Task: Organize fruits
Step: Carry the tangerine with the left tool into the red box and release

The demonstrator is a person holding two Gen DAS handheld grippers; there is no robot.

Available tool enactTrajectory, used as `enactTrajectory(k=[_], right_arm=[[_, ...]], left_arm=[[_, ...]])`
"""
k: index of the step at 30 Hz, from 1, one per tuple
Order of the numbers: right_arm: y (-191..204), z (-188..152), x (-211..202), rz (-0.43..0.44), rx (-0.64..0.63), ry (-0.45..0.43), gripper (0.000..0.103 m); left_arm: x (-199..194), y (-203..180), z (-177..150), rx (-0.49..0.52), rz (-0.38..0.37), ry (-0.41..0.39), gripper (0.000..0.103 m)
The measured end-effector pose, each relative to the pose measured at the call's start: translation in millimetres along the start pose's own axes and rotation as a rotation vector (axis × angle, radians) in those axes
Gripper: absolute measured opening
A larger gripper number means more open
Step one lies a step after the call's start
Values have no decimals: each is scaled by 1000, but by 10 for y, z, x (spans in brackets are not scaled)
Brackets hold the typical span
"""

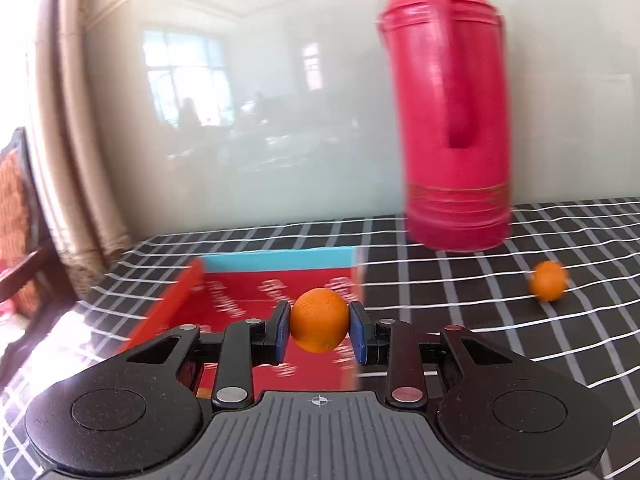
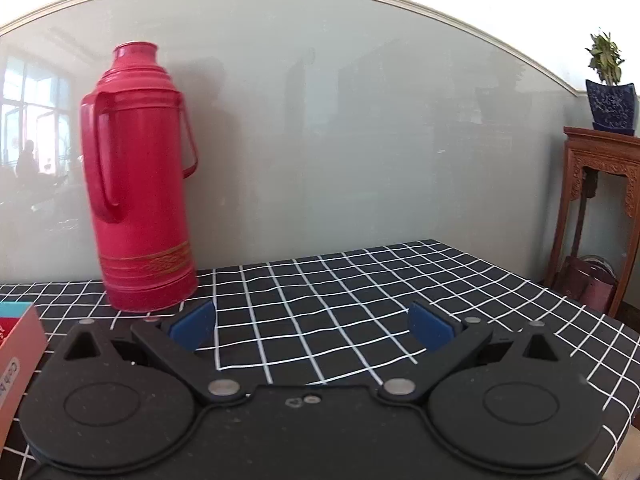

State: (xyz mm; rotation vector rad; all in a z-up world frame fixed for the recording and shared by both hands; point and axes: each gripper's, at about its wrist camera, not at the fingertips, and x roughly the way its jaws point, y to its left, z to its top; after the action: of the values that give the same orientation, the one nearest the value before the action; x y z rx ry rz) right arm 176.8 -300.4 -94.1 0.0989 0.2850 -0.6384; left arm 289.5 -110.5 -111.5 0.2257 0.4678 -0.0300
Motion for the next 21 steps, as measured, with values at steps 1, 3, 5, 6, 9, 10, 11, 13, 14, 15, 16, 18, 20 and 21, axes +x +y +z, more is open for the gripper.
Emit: enactTrajectory(k=[1, 3, 5, 6, 9, 10, 11, 13, 14, 15, 16, 18, 20, 21], right_arm=[[32, -5, -11, 8, -6, -1, 97], [101, -13, -35, 20, -19, -4, 97], [161, -17, -60, 34, -32, -9, 97], [188, -20, -72, 39, -39, -11, 97], [255, -21, -101, 52, -57, -20, 97], [281, -18, -103, 55, -62, -22, 97], [298, -17, -107, 60, -65, -23, 97], [322, -22, -120, 69, -67, -24, 97], [335, -21, -121, 76, -67, -23, 97], [349, -17, -122, 85, -67, -22, 97], [367, -16, -121, 93, -65, -21, 97], [409, -20, -124, 103, -68, -20, 97], [461, -23, -123, 119, -75, -15, 97], [487, -21, -121, 127, -75, -13, 97]], left_arm=[[14, 66, -14, -4, 15, 6, 31], [46, 197, -51, -17, 41, 25, 31], [83, 313, -92, -30, 64, 43, 31], [100, 359, -112, -34, 77, 50, 31], [142, 466, -155, -46, 98, 74, 32], [147, 495, -168, -50, 101, 82, 32], [153, 526, -192, -56, 105, 89, 32], [152, 580, -209, -61, 108, 110, 32], [139, 618, -209, -73, 101, 118, 33], [117, 659, -210, -86, 94, 120, 40], [86, 696, -207, -95, 99, 116, 49], [-3, 755, -199, -102, 135, 87, 88], [-131, 816, -184, -99, 158, 48, 90], [-179, 857, -177, -103, 152, 47, 92]])
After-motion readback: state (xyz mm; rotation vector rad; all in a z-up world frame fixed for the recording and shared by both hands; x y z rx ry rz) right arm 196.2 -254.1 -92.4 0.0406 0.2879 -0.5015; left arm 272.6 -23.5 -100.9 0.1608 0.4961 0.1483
